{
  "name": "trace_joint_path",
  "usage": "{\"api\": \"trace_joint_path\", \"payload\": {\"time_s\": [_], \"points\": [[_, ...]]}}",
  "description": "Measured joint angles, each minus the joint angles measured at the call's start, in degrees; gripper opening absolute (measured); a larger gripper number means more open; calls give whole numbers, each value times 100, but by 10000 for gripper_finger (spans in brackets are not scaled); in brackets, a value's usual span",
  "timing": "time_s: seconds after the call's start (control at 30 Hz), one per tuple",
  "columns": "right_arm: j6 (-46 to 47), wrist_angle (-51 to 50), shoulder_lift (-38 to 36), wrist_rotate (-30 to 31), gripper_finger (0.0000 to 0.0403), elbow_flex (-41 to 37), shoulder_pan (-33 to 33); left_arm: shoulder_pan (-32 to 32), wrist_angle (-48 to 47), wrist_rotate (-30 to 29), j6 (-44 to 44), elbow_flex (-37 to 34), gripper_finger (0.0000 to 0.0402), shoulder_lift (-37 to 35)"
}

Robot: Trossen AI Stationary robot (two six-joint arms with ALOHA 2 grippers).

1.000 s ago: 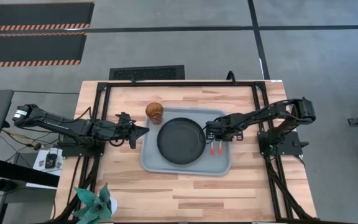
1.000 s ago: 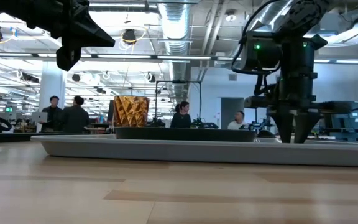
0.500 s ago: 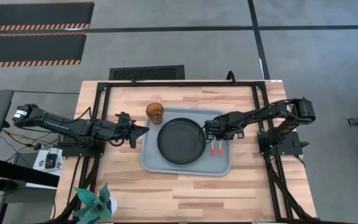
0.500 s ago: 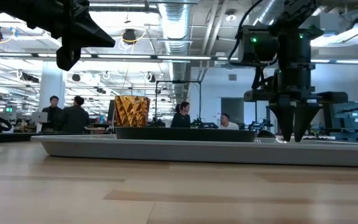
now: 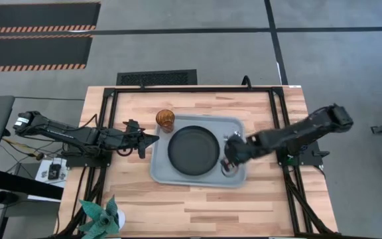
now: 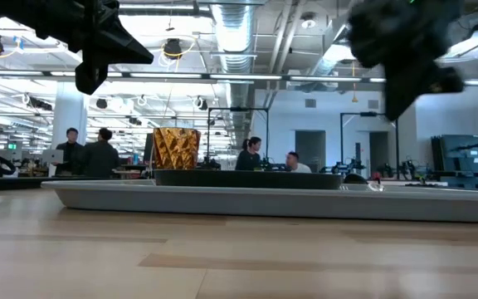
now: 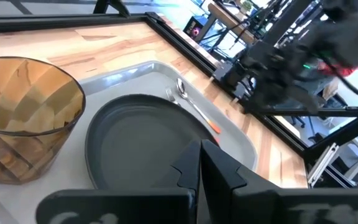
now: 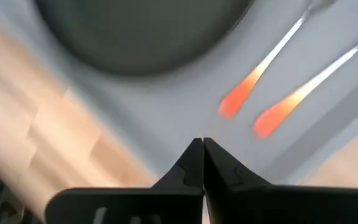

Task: Pick and place plate/cup/fork/spoon on tray
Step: Adjust the gray tray

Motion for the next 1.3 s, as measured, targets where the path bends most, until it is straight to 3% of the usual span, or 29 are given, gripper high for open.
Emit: {"api": "trace_joint_path", "payload": {"time_s": [0.23, 0.4, 0.8, 1.3], "points": [[891, 292, 172, 35, 6, -2, 1719, 0, 0, 12, 250, 0, 0, 0], [1269, 588, 787, -260, 9, -4, 2362, 68, 44, 321, 284, 2, 0, 0], [1393, 1142, 1719, -678, 7, -7, 2023, 342, 23, 619, 214, 2, 0, 0], [1250, 967, 1804, -742, 7, -7, 1694, 398, 18, 713, 221, 2, 0, 0]]}}
